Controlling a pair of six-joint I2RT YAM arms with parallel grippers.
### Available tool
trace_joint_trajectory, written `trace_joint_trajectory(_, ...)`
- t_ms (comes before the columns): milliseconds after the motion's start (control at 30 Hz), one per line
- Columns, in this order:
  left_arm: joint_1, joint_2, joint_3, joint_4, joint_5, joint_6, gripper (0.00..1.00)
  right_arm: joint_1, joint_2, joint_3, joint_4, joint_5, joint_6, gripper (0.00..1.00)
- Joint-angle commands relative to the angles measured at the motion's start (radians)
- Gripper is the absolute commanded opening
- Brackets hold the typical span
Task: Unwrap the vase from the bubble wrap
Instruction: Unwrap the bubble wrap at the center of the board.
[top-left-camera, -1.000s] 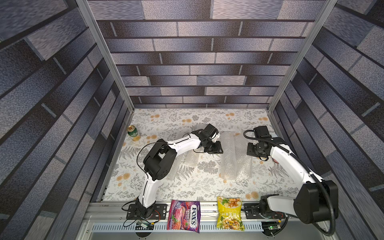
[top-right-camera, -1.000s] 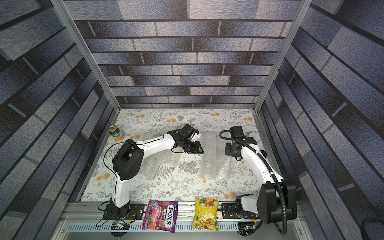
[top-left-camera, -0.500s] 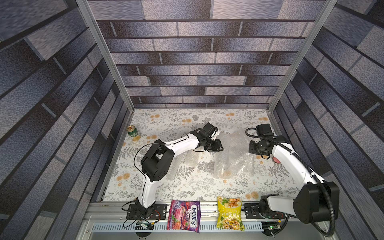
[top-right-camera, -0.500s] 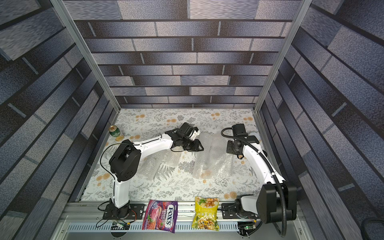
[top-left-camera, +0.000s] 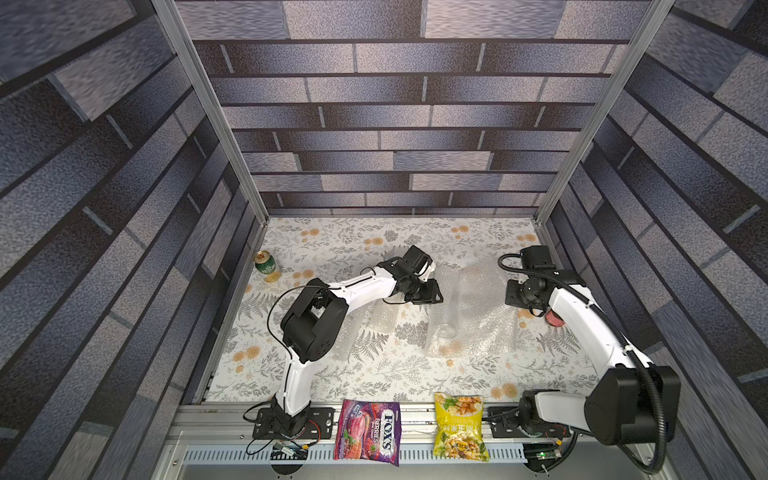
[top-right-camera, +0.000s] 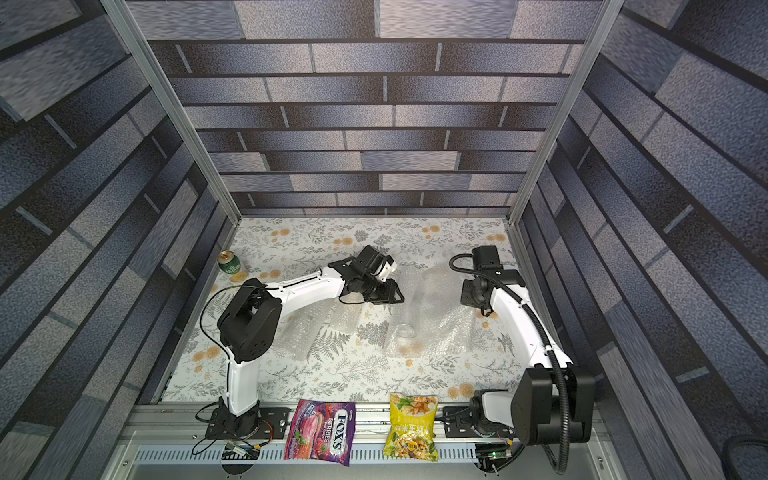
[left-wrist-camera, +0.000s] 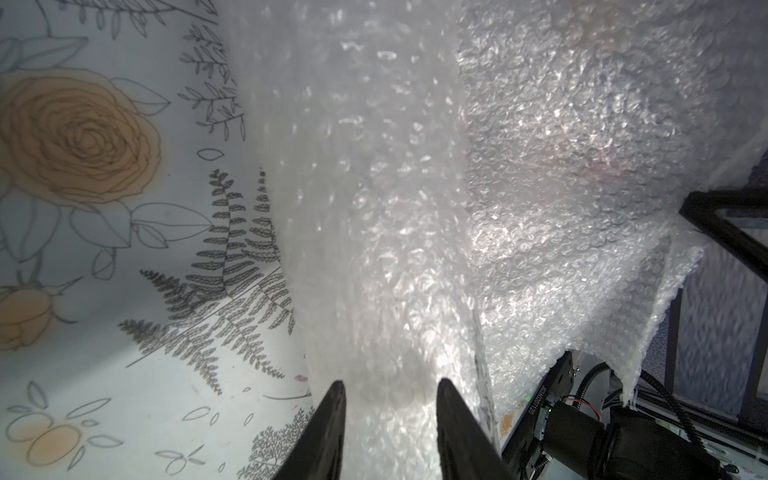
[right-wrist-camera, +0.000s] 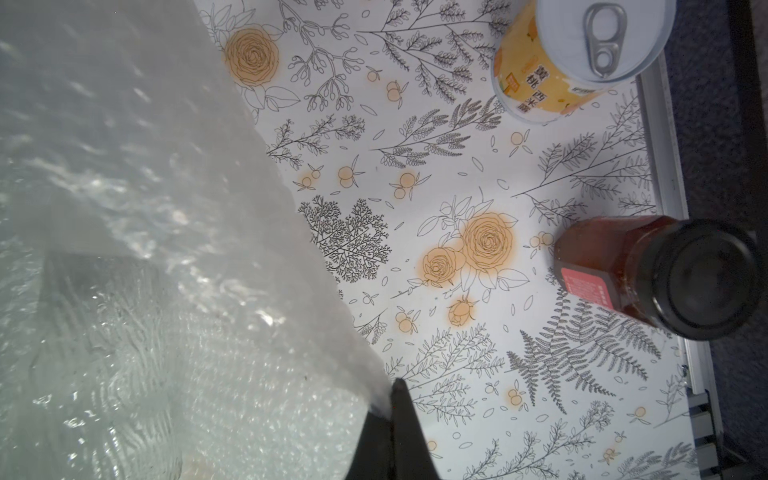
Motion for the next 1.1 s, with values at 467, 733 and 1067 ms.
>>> trace_joint_trajectory(467,-0.006,-0.008,-0.009,-0.012,0.023,0.011,0.39,-0.120,0.057,0.136,-0.027,0.155,-0.041,0.00)
trace_joint_trajectory(733,-0.002,-0.088,-0.066,0.018,-0.045,0.034,0.40,-0.191,0.060,0.158,-0.027,0.139,-0.049,0.00)
trace_joint_trajectory(1067,0.035,-0.247,-0.138,0.009,-0.133,0.093,0.43,-0.207,0.046,0.180,-0.056,0.114,-0.044,0.07)
